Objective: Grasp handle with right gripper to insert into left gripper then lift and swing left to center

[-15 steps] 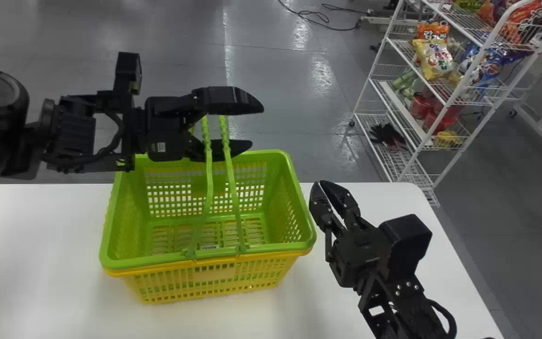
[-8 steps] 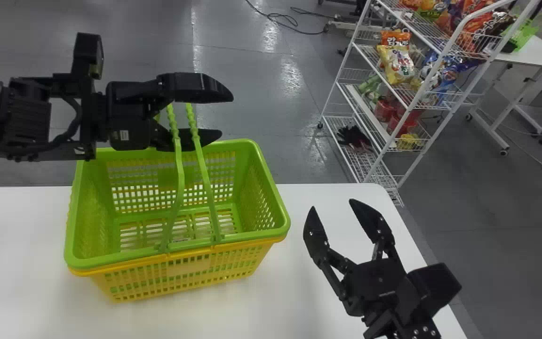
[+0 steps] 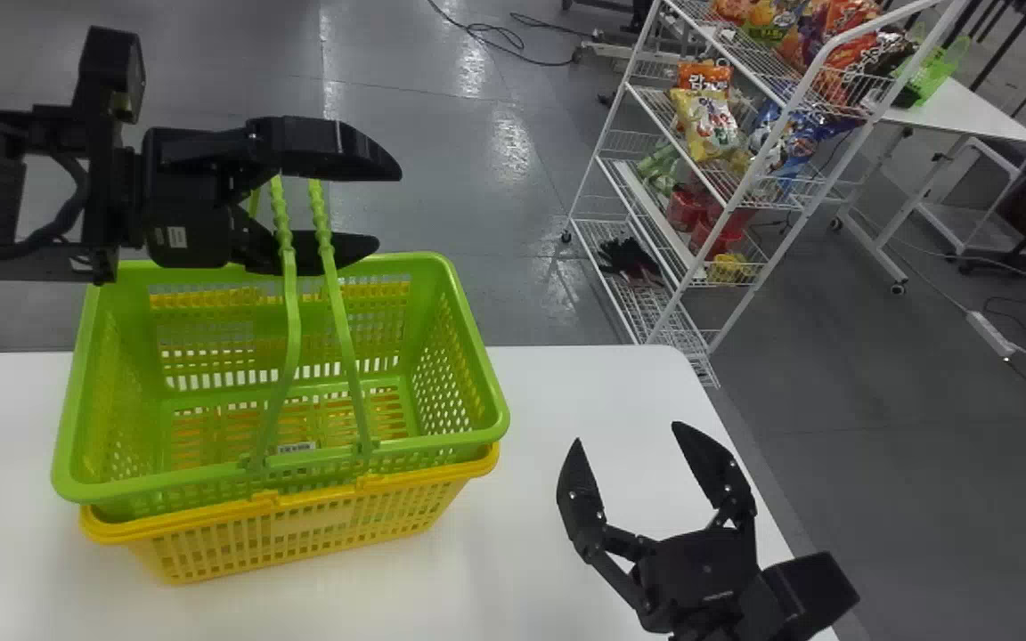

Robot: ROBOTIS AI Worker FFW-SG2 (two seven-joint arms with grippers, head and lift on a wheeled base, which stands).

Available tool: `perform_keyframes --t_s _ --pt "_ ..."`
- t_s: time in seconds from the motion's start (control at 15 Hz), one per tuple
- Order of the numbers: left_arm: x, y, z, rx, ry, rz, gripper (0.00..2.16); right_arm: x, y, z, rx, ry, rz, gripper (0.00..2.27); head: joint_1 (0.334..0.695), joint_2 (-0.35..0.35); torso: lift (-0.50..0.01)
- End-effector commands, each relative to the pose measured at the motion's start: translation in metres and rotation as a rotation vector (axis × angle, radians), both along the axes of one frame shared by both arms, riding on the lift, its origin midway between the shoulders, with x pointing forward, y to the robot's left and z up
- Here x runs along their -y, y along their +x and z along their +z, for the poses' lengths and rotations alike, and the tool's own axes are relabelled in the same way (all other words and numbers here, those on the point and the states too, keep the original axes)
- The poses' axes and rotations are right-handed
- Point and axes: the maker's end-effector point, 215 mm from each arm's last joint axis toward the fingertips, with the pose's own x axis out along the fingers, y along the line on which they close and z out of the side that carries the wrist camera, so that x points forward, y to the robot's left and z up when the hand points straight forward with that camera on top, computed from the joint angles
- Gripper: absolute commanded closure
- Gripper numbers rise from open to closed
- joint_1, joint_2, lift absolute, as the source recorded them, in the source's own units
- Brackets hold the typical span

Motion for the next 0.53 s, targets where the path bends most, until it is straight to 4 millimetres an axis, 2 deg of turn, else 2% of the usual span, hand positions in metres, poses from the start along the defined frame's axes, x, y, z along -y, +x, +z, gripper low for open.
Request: perform_keyframes --t_s 0.0,0.47 --pt "0.002 0.0 0.014 0.019 -0.004 -0.014 0.12 0.001 -0.003 -0.002 0.0 0.0 -0.001 0.05 0.695 -0.337 -0.093" --pt "-0.001 -0.002 0.058 0.061 -0.011 -0.065 0.12 0.004 -0.015 -0.008 0.019 0.006 -0.007 0.05 0.687 -0.345 -0.093"
